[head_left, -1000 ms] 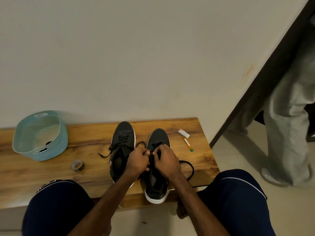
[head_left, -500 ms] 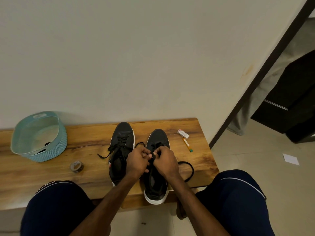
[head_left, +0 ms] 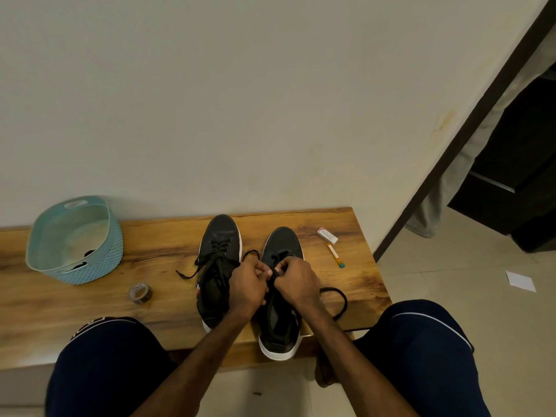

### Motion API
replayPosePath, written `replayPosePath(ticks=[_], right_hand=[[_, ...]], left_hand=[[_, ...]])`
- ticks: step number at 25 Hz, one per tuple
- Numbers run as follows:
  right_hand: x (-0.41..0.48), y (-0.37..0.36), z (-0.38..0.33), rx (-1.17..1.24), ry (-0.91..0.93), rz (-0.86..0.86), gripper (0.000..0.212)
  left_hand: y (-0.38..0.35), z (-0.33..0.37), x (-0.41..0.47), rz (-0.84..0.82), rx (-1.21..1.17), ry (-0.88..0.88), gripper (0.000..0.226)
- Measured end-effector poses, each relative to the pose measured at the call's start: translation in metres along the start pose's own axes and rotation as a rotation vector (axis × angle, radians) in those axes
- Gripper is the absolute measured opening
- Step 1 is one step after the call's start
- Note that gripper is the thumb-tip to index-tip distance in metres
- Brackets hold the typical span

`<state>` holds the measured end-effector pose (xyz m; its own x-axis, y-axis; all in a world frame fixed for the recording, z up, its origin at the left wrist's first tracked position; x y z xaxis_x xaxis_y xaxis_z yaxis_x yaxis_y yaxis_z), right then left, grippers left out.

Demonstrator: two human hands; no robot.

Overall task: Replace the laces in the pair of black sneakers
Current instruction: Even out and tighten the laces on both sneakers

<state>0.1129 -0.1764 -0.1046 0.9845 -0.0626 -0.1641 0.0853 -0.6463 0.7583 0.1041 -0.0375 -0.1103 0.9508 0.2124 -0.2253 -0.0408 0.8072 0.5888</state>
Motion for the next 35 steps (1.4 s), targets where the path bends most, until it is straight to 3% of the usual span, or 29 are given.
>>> replayPosePath(ticks=[5,12,15,18,20,25,31,33,35], right_hand=[[0.0,-0.003,0.005,0.096,-0.027,-0.025,0.006],[-0.004,-0.002,-0.001,0.001,-0.023,0.019,0.001],[-0.003,-0.003,0.006,0.115,-0.066,0.01,0.01],[0.003,-0.005,0.009,0.185,-0.06,-0.081,0.038],[0.004,-0.007,0.007,0.205,-0.021,-0.155,0.045],[0.005,-0.002,0.001,0.095,0.068,-0.078,0.028],[0.0,0.003,-0.013,-0.239,0.158,0.002,0.035],[-0.001,0.002,-0.011,-0.248,0.151,-0.03,0.037],[-0.002,0.0,-0.009,-0.277,0.161,-0.074,0.041]], left_hand=[[-0.001,0.001,0.0,0.041,0.087,-0.032,0.013],[-0.008,-0.001,-0.001,0.013,0.095,-0.02,0.008],[-0.005,-0.001,0.0,0.038,0.088,-0.02,0.007],[-0.008,0.005,0.0,0.007,0.163,-0.055,0.008],[-0.012,0.009,-0.001,-0.028,0.19,-0.077,0.009],[-0.013,0.006,0.001,-0.079,0.119,-0.06,0.018],[0.007,0.007,0.001,0.003,-0.188,-0.058,0.013],[0.015,0.013,-0.001,0.05,-0.427,-0.063,0.012],[0.015,0.023,-0.001,-0.008,-0.758,-0.035,0.016]])
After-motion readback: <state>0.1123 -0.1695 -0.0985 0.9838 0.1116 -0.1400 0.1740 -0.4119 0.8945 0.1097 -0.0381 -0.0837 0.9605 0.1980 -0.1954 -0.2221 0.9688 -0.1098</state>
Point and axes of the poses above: each hand's wrist, its own x-axis towards the middle knuckle, its own y-axis out of the back of the hand, z = x × y, the point moved 8 cm from there along x, towards the middle knuckle, and after that the axes turned 3 degrees about y, right-handed, at the moved point
